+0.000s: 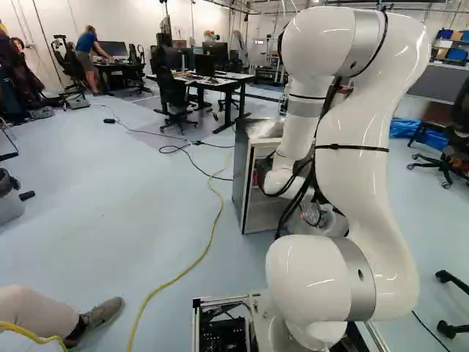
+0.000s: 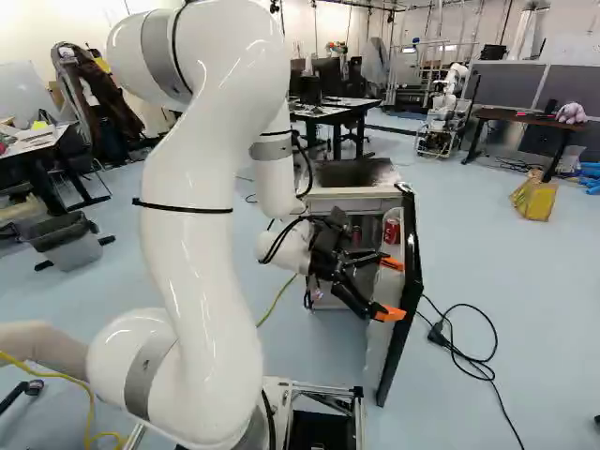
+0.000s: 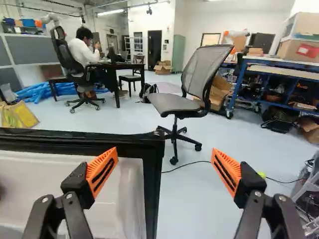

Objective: Grab a drink from the fridge

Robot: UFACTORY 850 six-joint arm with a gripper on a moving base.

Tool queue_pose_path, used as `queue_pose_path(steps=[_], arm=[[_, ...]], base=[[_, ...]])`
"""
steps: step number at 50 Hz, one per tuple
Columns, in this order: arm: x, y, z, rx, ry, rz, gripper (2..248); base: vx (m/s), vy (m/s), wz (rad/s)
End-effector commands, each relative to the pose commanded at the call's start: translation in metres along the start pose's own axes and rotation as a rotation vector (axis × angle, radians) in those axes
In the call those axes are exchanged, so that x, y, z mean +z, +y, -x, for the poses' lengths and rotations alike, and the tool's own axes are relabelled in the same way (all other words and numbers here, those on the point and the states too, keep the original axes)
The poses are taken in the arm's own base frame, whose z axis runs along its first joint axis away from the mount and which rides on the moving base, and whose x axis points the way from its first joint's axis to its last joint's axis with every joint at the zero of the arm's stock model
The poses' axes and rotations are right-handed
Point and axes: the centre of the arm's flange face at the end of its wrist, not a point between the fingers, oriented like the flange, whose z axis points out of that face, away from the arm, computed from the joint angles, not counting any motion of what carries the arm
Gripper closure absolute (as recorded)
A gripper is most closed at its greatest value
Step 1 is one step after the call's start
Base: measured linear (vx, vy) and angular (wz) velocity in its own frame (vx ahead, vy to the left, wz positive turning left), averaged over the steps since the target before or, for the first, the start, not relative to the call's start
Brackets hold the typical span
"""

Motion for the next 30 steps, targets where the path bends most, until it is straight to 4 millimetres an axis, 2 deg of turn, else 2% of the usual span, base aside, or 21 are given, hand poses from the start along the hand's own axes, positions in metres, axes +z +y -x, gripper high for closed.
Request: queue_pose_path(steps=[30], arm=[[0.066, -0.044, -0.013, 0.122, 0.000, 0.162, 3]], base=[[0.000, 0.000, 0.000]])
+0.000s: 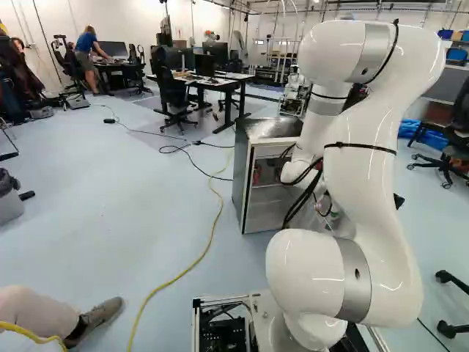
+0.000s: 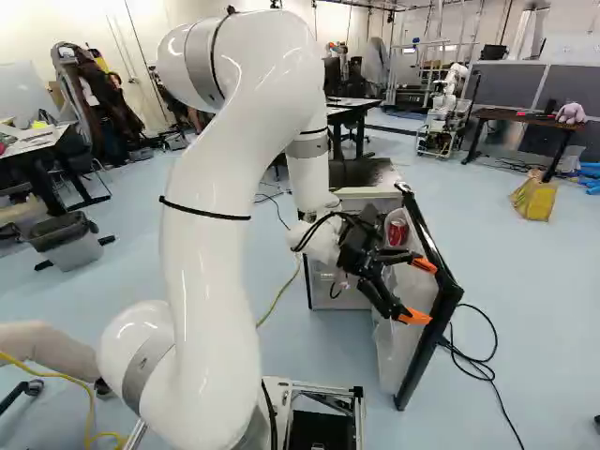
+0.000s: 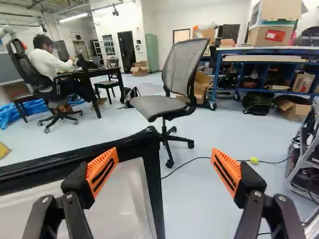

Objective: Grab a drink from the fridge

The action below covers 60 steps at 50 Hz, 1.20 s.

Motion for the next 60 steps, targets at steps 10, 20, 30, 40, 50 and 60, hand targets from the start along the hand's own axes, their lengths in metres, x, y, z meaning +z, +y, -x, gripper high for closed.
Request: queue_pose_path(steps=[10, 20, 30, 40, 50, 60], arm=[[0.020, -0.018, -0.002, 0.040, 0.003, 0.044, 3], [0.040, -0.036, -0.005, 0.081, 0.007, 0.084, 3], [0.060, -0.053, -0.007, 0.120, 0.013, 0.120, 3], [0.072, -0.059, -0.008, 0.138, 0.016, 0.142, 3], [0.072, -0.048, -0.009, 0.121, 0.016, 0.147, 3], [0.067, -0.028, -0.011, 0.080, 0.026, 0.113, 3]], base=[[0.000, 0.000, 0.000], [0.000, 0.000, 0.000], [0.000, 0.000, 0.000], [0.000, 0.000, 0.000], [0.000, 0.000, 0.000], [0.000, 0.000, 0.000]])
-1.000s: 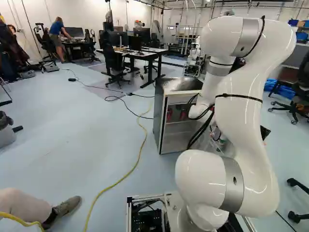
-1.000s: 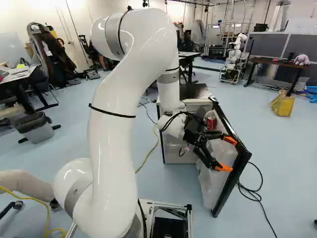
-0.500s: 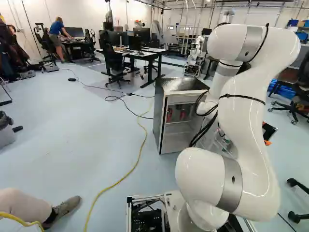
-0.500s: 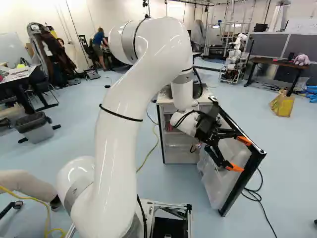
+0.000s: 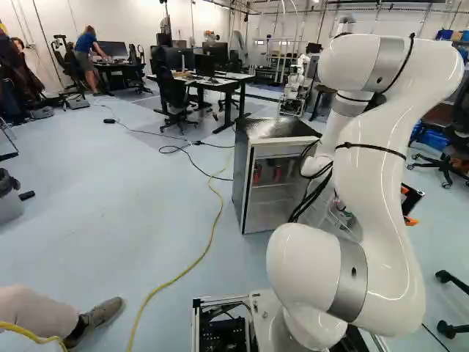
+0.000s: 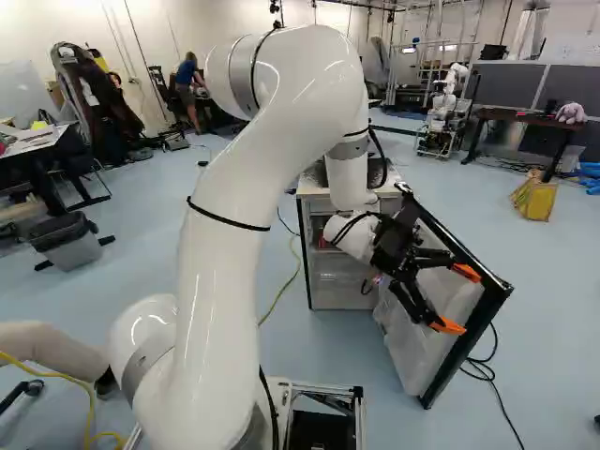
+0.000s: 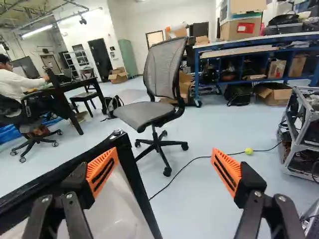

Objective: Grab a drink from the fridge

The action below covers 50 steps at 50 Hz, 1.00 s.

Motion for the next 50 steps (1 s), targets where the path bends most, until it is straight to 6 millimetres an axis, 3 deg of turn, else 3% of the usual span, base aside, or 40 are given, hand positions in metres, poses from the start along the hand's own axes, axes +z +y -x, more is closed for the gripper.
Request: queue_pose_path(steps=[50], arm=[[-0.046, 0.085, -0.017, -0.232, -0.014, -0.578, 3]], base=[[0.000, 0.000, 0.000]])
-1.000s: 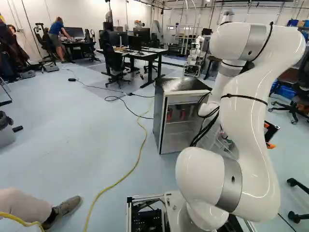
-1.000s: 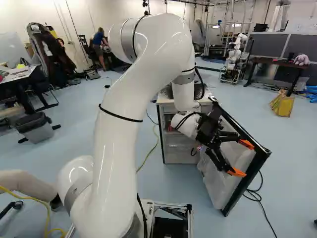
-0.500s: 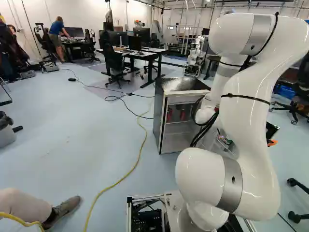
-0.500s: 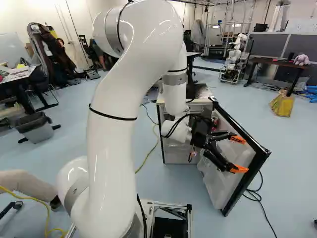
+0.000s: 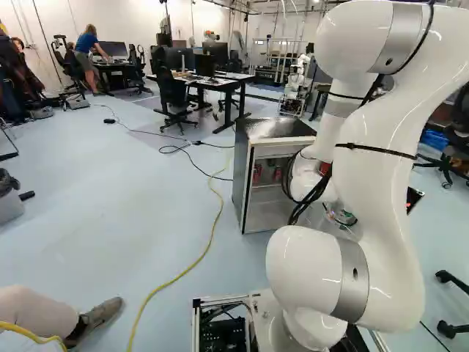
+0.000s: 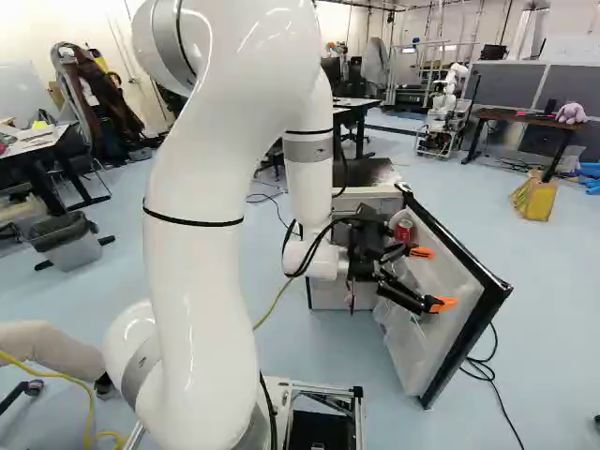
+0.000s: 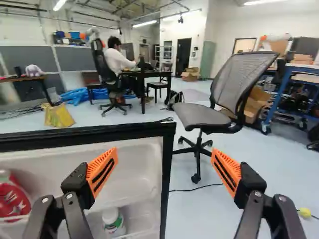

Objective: Grab a drink from the fridge

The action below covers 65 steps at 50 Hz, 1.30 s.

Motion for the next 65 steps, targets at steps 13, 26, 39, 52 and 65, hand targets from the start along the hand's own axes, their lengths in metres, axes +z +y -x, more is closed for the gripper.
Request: queue_pose_path(steps=[13, 26, 39, 52, 65], arm=[[-0.027, 0.010, 0.000, -0.045, -0.016, -0.170, 3], [-0.055, 0.019, 0.001, -0.084, -0.032, -0.347, 3], [-0.079, 0.023, 0.007, -0.127, -0.062, -0.521, 3], [-0.087, 0.013, 0.022, -0.172, -0.107, -0.659, 3], [-0.087, -0.004, 0.039, -0.209, -0.155, -0.780, 3]], base=[[0.000, 0.000, 0.000], [0.000, 0.000, 0.000], [0.000, 0.000, 0.000], [0.000, 0.000, 0.000], [0.000, 0.000, 0.000]])
